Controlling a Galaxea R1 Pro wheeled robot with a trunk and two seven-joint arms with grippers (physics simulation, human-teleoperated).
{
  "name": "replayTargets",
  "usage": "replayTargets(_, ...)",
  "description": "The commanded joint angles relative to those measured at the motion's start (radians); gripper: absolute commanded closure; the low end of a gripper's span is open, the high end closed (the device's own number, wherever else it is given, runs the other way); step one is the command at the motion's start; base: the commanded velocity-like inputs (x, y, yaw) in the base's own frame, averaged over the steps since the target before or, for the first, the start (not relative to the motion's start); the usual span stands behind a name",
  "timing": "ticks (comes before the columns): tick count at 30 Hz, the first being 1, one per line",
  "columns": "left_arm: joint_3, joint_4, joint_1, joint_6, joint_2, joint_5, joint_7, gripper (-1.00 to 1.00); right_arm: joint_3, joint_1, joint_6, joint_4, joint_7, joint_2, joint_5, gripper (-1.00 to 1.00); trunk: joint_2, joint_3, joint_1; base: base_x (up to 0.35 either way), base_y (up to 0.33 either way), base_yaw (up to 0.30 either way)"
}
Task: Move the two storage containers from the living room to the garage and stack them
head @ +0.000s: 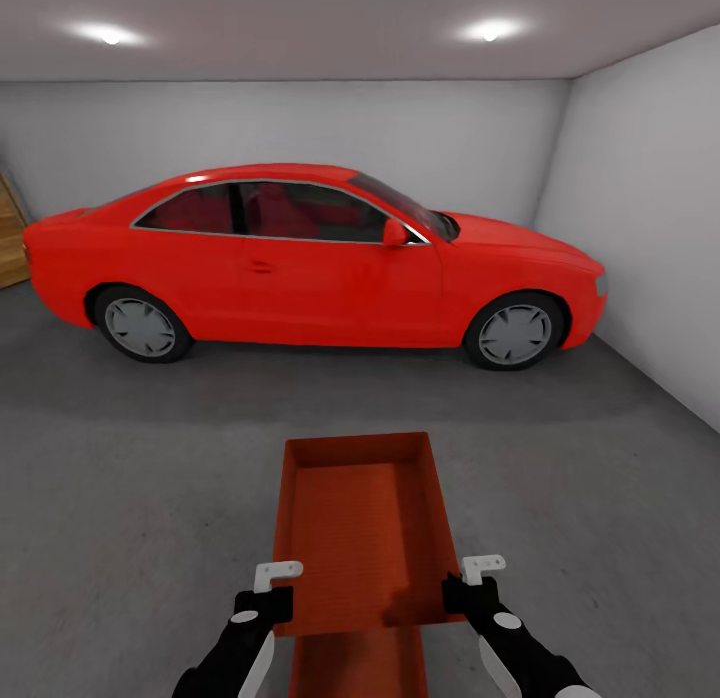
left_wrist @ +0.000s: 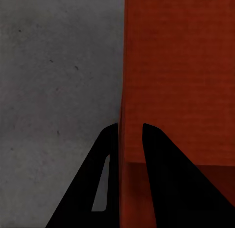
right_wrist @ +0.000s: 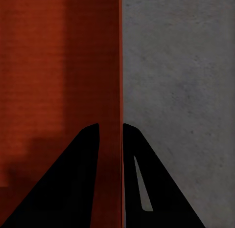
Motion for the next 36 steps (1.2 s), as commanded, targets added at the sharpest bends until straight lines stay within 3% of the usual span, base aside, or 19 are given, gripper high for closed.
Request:
replayTargets(1, 0.01, -0.017, -0.001, 0.007, -0.001, -0.016, 0.003, 1.0, 0.017, -0.001, -0.004, 0.002, 0.004, -0.003, -0.016, 1.0, -0.002, -0.002, 0.001, 0.0, 0.0, 0.0)
replayTargets(23, 0.01, -0.017, -0.001, 0.007, -0.001, -0.016, 0.003, 1.0, 0.017, -0.001, -0.004, 0.002, 0.006, -0.003, -0.016, 1.0, -0.002, -0.003, 0.001, 0.0, 0.0, 0.0)
replayTargets(36, 0.01, -0.017, -0.001, 0.007, -0.001, -0.016, 0.002, 1.0, 0.017, -0.001, -0.004, 0.002, 0.006, -0.003, -0.017, 1.0, -0.002, -0.022, 0.001, 0.0, 0.0, 0.0)
